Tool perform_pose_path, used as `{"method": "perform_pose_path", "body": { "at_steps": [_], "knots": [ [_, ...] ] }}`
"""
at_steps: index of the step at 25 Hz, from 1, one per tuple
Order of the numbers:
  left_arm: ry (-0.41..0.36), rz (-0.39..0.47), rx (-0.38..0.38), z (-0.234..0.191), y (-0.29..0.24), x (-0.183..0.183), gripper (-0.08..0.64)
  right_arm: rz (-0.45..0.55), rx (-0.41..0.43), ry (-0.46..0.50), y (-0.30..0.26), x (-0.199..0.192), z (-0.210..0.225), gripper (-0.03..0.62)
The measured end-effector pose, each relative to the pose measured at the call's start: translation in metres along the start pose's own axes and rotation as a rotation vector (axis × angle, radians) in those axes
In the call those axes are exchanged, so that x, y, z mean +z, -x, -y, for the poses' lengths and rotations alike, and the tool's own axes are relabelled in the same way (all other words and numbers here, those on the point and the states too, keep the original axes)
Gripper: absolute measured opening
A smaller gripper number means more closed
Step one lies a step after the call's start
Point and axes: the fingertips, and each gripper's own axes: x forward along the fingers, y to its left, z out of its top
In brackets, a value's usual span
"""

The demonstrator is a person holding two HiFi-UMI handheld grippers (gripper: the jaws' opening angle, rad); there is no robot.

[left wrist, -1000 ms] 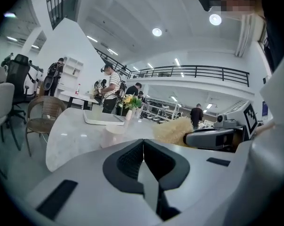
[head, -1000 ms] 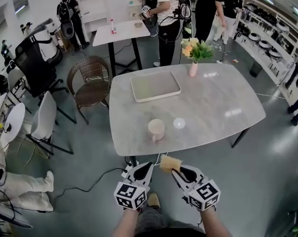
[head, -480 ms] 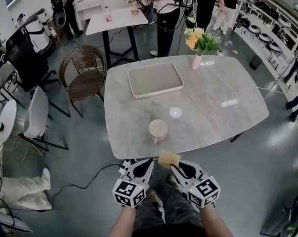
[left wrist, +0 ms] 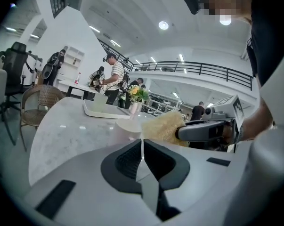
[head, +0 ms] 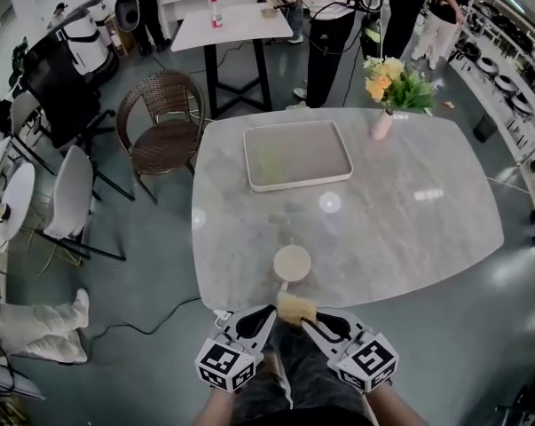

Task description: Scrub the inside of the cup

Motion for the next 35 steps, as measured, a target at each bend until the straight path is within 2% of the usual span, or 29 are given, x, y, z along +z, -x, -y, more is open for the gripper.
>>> {"method": "perform_pose_path", "body": {
  "at_steps": [5, 7, 9, 12, 17, 22, 24, 27, 32, 35],
  "knots": [
    [0.011, -0.012, -0.014, -0.008, -0.022, -0.002, 0.028, -0.034, 0.049, 0.039, -0.008, 0.009, 0.028, 0.072],
    [-0.001, -0.040, -0.015, -0.010, -0.031, -0.004, 0.082, -0.046, 0.058, 0.068, -0.008, 0.016, 0.041, 0.072],
    [-0.017, -0.073, -0.013, -0.012, -0.039, -0.007, 0.107, -0.056, 0.057, 0.092, -0.009, 0.024, 0.056, 0.072],
    [-0.041, -0.111, -0.008, -0.014, -0.051, -0.008, 0.109, -0.056, 0.063, 0.108, -0.014, 0.036, 0.075, 0.072],
    [-0.066, -0.133, 0.054, -0.024, -0.065, -0.006, 0.095, -0.046, 0.048, 0.130, -0.025, 0.051, 0.105, 0.072],
    [-0.053, -0.130, 0.112, -0.029, -0.070, -0.003, 0.075, -0.061, 0.118, 0.158, -0.040, 0.058, 0.120, 0.072],
    [-0.048, -0.121, 0.130, -0.031, -0.071, -0.002, 0.072, -0.083, 0.157, 0.223, -0.048, 0.057, 0.118, 0.072],
    [-0.060, -0.125, 0.138, -0.034, -0.073, 0.000, 0.068, -0.153, 0.194, 0.379, -0.057, 0.056, 0.112, 0.072],
    [-0.132, -0.147, 0.117, -0.039, -0.077, 0.004, 0.069, -0.362, 0.222, 0.695, -0.071, 0.050, 0.103, 0.072],
    [-0.173, -0.176, 0.105, -0.043, -0.077, 0.005, 0.067, -0.513, 0.273, 0.866, -0.078, 0.043, 0.095, 0.072]
  ]
}}
